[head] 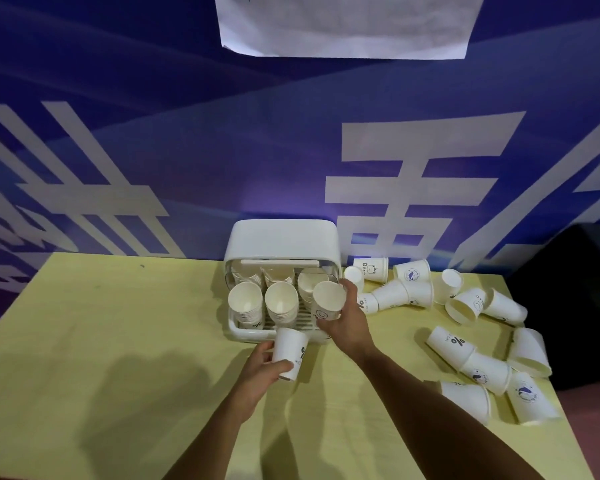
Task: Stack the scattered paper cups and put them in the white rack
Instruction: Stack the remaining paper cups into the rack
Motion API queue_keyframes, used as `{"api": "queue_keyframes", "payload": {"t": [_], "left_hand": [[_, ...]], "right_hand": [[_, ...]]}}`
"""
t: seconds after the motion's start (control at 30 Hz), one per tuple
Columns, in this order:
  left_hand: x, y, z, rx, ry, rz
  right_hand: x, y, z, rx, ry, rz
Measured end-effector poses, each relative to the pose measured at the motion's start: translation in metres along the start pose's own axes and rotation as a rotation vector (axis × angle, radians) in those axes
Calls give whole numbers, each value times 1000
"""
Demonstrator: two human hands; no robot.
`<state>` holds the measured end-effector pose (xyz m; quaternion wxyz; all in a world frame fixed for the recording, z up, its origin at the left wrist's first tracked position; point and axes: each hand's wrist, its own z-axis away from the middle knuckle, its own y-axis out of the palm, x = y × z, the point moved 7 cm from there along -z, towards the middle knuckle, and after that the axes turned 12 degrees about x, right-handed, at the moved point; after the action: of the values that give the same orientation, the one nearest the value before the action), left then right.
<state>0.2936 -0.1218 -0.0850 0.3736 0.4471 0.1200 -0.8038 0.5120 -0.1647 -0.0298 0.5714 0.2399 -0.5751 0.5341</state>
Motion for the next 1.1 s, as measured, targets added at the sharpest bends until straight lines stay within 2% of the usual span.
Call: {"api": "queue_keyframes", "payload": {"t": [0.2,0.43,0.57,0.7,0.93,1.1], "left_hand": [[-4,-14,-4,2,-12,-52],[-2,-17,-9,41,-51,-125],[2,-18,-9,43,-66,-147],[6,-18,-7,33,-99,-180],[9,-9,-1,5,-106,-200],[2,-1,0,0,-43,-164]], "right_hand": [[4,23,-13,-71,-5,205],[-3,31,-20,-68,87,402],[-4,32,-25,-46,135,487],[-5,37,-25,18,106,564],[-18,26,-13,39,51,428],[-30,2,6,-62,119,127]]}}
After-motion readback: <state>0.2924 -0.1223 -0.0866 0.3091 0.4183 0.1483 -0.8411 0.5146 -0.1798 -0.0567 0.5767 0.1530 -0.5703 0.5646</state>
